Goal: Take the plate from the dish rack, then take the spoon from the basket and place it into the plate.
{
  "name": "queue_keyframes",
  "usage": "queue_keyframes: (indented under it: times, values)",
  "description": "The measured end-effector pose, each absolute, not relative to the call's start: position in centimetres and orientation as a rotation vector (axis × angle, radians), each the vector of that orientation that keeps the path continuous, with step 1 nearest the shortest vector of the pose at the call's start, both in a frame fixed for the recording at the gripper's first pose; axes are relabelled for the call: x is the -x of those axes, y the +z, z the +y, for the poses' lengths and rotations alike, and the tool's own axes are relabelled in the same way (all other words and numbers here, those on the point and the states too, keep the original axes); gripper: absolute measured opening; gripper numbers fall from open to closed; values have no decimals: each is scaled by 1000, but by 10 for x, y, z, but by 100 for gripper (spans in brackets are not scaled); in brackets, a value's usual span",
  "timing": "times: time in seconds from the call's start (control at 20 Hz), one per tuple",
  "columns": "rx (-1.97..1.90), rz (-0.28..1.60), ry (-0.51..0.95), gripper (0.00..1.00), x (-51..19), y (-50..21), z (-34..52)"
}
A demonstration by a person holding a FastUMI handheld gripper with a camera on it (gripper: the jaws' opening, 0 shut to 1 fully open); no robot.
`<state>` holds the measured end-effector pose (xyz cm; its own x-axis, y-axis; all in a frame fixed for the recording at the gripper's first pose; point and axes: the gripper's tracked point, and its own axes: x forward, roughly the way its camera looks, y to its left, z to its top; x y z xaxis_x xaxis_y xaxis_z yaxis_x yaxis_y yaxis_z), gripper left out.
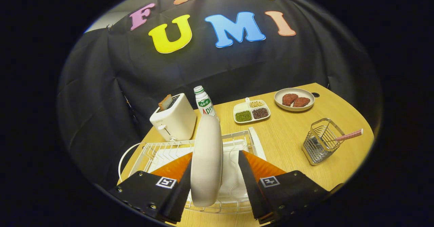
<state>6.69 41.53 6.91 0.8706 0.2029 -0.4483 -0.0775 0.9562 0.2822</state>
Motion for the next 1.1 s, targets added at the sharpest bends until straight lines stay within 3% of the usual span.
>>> queue_keyframes:
  times: [0.05, 0.1, 0.4, 0.65, 0.7, 1.1]
  values:
    - [-271, 499, 158, 74, -67, 70, 419]
    - [-264, 501, 154, 43, -68, 70, 418]
    - [-225, 544, 76, 31, -71, 69, 414]
    - [-97, 508, 34, 31, -80, 87, 410]
    - [-66, 509, 35, 25, -77, 91, 414]
    - [140, 434, -27, 24, -83, 128, 406]
